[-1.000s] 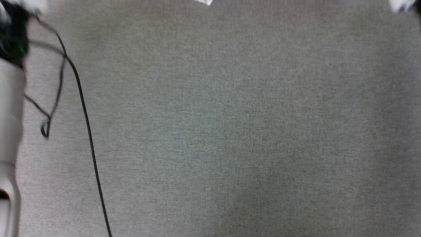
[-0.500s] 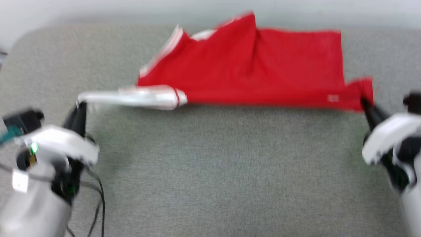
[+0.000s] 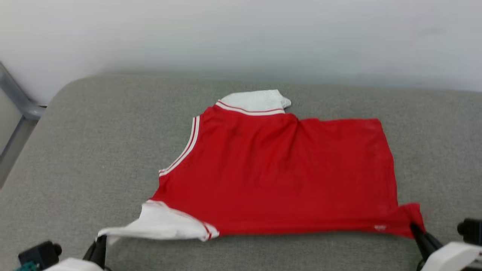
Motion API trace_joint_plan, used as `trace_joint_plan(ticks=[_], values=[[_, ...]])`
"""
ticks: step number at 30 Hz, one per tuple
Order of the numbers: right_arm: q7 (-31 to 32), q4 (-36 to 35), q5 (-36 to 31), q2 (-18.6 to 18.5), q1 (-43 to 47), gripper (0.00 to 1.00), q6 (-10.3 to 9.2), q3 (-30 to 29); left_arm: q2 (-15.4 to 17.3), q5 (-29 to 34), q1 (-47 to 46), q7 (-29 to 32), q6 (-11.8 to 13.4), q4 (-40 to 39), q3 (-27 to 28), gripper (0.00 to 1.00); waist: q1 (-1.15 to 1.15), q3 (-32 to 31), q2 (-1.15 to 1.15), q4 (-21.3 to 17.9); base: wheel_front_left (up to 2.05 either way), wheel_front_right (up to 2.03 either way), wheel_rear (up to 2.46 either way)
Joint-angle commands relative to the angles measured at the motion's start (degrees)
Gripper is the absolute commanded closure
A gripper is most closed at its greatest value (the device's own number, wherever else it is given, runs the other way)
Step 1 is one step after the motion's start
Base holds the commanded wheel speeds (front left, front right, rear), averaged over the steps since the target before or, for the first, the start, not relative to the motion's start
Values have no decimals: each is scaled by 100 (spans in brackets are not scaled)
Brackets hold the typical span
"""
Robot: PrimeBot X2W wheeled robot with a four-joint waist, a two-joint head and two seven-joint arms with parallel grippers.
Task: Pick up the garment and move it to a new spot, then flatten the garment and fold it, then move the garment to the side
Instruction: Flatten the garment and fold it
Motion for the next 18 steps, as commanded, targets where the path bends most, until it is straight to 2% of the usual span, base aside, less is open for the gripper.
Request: trace_joint_plan(ticks=[1,10,12,14,18], values=[[72,-199,-93,-28,316,100,-79,-228,181,-82,323,-14,228,-135,182,100,2,-131,-1,32,0,0,0],[711,-1135,-280,278,1365,100,-79,-466,345,-234,1304,172,686,-1069,303,100,2,-228,-1,80,0,0,0],[811,-1330,-344,342,1445,100,-79,-524,366,-201,1318,201,696,-1274,268,100,2,-186,-1,76,0,0,0],[1003,-1621,-501,467,1313,100,-72,-600,431,-68,960,313,615,-1536,124,100,2,-66,-1,42,0,0,0],[1323,-1697,-838,591,779,100,-50,-469,346,113,63,585,380,-1353,-198,100,2,294,-1,-57,0,0,0]])
